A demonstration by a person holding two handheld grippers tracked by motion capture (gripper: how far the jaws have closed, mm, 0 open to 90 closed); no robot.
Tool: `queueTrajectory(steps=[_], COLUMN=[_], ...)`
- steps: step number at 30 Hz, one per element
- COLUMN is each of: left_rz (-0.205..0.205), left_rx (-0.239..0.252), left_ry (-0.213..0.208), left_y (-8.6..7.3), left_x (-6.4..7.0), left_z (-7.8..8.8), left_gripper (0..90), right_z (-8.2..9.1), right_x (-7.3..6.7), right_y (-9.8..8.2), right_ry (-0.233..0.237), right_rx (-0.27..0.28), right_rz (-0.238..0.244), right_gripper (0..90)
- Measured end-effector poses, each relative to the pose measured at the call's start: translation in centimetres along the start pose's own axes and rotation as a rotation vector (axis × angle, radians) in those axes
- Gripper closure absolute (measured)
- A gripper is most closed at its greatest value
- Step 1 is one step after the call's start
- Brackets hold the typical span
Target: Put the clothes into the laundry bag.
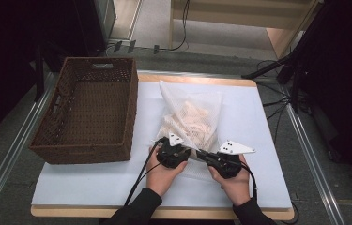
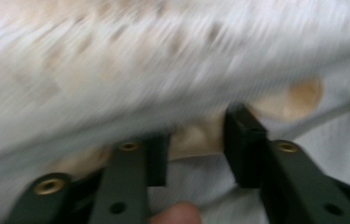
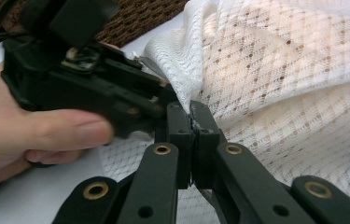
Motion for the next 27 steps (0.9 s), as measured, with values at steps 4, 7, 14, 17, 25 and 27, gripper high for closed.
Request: queueTrajectory(steps=[4, 7, 14, 17, 25, 27], left_rz=[0.052, 0.115, 0.066, 0.034, -0.022, -0.035], left_rx=[0.143, 0.208, 0.088, 0.107, 0.117, 0.116], left_ry=[0.017, 0.077, -0.007, -0.014, -0.001, 0.011], left_y=[2.5, 3.5, 1.7, 1.5, -0.6, -1.5], left_x=[-0.2, -1.1, -1.0, -1.2, -2.3, -2.6], left_z=[0.4, 0.8, 0.3, 1.7, 5.3, 6.2], left_gripper=[87.6, 87.4, 70.7, 62.8, 58.4, 57.5], right_z=[0.1, 0.2, -0.1, 0.1, 1.0, 1.6], right_x=[0.2, 0.2, 0.8, 1.1, 1.5, 2.0], right_y=[-0.1, -0.1, -0.6, -0.5, 0.5, 0.7], right_ry=[-0.008, -0.003, -0.033, -0.032, -0.044, -0.062], right_rx=[0.004, 0.005, -0.023, -0.012, 0.079, 0.110], right_rz=[-0.009, -0.010, -0.018, -0.027, -0.043, -0.047], right_gripper=[89.5, 89.5, 89.5, 89.3, 64.5, 60.1])
Point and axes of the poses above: each handheld gripper's, and its own axes: z roughly backward along the jaws, y roughly out of its top, x roughly to its right, the point moved 10 cm from there along -z, roughly forward along the jaws, and after that the axes turned 3 degrees about -x, right-handed, at the moved point
